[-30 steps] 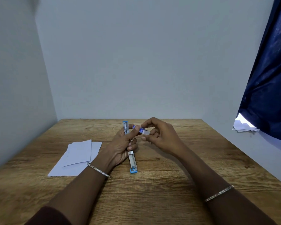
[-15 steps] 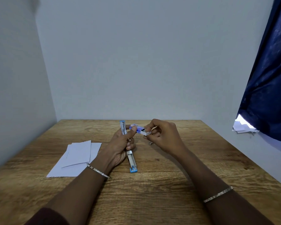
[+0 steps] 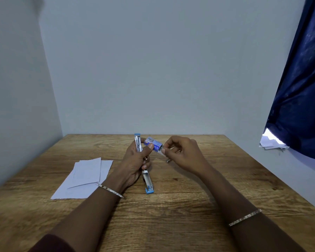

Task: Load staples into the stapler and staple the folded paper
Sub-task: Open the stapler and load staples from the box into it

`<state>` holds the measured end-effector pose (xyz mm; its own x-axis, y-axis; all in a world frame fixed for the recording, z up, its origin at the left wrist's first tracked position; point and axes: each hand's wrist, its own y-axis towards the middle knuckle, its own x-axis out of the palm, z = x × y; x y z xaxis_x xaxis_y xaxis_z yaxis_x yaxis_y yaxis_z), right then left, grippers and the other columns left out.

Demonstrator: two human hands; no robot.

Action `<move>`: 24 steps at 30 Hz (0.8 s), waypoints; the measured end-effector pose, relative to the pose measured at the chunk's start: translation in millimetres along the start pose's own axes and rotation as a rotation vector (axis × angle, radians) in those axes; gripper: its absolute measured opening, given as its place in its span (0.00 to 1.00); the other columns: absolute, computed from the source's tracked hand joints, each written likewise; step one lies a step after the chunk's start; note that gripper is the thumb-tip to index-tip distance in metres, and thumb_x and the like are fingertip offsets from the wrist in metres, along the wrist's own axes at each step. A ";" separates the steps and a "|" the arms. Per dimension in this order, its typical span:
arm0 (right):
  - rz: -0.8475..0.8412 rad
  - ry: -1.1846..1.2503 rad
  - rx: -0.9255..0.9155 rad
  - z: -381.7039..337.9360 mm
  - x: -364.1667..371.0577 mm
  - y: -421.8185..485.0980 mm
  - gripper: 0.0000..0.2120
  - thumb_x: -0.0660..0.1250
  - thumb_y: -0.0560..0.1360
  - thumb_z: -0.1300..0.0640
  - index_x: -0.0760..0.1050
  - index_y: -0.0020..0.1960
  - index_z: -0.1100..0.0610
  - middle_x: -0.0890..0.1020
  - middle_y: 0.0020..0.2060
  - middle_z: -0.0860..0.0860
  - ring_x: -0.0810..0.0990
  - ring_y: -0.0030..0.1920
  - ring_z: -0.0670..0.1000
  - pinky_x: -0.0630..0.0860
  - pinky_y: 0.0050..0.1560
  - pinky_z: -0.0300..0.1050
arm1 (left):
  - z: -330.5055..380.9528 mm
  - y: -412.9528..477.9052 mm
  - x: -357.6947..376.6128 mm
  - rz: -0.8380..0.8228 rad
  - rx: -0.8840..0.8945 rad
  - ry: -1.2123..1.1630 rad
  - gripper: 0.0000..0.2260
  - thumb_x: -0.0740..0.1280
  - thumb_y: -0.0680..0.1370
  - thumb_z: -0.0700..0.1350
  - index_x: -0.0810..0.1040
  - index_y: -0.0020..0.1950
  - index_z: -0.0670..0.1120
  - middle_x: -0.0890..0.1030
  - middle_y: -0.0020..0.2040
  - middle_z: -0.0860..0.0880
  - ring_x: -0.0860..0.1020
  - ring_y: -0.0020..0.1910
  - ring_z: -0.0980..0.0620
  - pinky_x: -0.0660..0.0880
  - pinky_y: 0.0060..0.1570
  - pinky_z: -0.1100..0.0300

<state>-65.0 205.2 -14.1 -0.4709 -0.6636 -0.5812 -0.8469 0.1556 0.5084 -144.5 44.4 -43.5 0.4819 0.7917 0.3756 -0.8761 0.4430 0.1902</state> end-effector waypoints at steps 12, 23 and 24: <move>-0.013 0.004 0.039 -0.7 -0.7 1.6 0.09 0.74 0.73 0.65 0.80 0.42 0.52 0.88 0.39 0.54 0.88 0.36 0.53 0.85 0.45 0.51 | 0.5 -0.1 1.0 0.037 0.003 -0.020 0.07 0.66 0.81 0.36 0.69 0.53 0.45 0.74 0.25 0.53 0.61 0.18 0.58 0.61 0.16 0.67; 0.007 -0.122 -0.072 -4.6 -1.2 0.6 0.06 0.73 0.73 0.61 0.83 0.43 0.51 0.85 0.45 0.46 0.83 0.40 0.45 0.76 0.43 0.40 | 2.0 -0.7 1.0 0.063 -0.022 -0.043 0.08 0.66 0.81 0.36 0.68 0.55 0.44 0.75 0.27 0.51 0.61 0.18 0.58 0.61 0.17 0.67; 0.008 -0.138 -0.088 -4.2 -1.1 0.7 0.05 0.73 0.73 0.60 0.84 0.45 0.51 0.85 0.46 0.47 0.82 0.43 0.47 0.76 0.44 0.42 | 1.7 -0.7 1.0 0.060 -0.024 -0.034 0.08 0.66 0.81 0.36 0.68 0.55 0.44 0.75 0.27 0.51 0.61 0.19 0.58 0.61 0.17 0.67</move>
<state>-64.1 202.9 -10.5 -0.5119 -0.5547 -0.6559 -0.8212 0.0918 0.5633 -143.5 44.1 -41.7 0.4270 0.8029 0.4160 -0.9027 0.4052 0.1445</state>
